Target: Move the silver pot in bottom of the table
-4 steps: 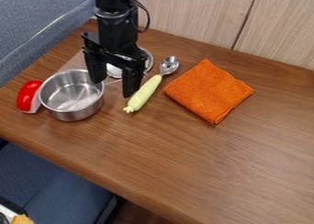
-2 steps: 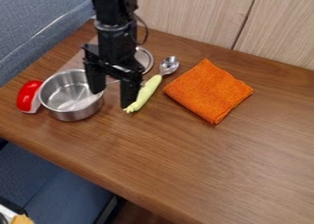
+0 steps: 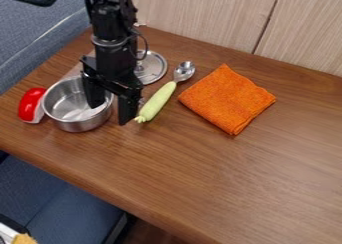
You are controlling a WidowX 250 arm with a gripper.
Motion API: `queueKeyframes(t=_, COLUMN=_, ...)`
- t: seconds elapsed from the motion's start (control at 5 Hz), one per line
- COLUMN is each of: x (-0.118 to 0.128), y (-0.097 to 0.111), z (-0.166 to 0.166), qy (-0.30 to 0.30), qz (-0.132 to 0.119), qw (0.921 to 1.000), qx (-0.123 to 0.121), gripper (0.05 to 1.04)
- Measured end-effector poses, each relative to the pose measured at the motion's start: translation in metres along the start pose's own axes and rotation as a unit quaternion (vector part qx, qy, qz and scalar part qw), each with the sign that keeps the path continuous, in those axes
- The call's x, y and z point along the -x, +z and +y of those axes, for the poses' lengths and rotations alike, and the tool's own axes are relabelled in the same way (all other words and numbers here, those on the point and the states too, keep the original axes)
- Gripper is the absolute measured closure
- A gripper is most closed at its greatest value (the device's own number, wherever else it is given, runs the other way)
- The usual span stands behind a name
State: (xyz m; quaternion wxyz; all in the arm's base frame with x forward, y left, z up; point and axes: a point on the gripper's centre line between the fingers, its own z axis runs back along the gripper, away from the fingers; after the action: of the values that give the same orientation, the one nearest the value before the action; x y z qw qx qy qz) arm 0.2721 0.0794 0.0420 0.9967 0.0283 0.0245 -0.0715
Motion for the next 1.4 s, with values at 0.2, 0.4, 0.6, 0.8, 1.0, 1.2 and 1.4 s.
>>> queueKeyframes(t=0.2, x=0.002, y=-0.018, z=0.0, qy=-0.013, qz=0.026, qw=0.9996, qx=0.007, gripper=0.132)
queueKeyframes(t=0.4, x=-0.001, y=-0.024, z=0.003, qy=-0.024, qz=0.034, qw=0.9991, qx=0.0, gripper=0.416)
queueKeyframes(t=0.6, x=-0.002, y=-0.024, z=0.003, qy=-0.025, qz=0.03, qw=0.9992, qx=-0.003, gripper=0.718)
queueKeyframes(t=0.8, x=-0.001, y=-0.024, z=0.003, qy=-0.024, qz=0.032, qw=0.9992, qx=-0.003, gripper=0.92)
queueKeyframes(t=1.0, x=-0.001, y=-0.023, z=0.004, qy=-0.02, qz=0.032, qw=0.9993, qx=-0.006, gripper=0.99)
queueKeyframes(t=1.2, x=0.0, y=-0.022, z=0.006, qy=-0.017, qz=0.035, qw=0.9992, qx=-0.011, gripper=0.992)
queueKeyframes(t=1.4, x=-0.001, y=-0.011, z=0.009, qy=-0.006, qz=0.032, qw=0.9993, qx=-0.016, gripper=0.997)
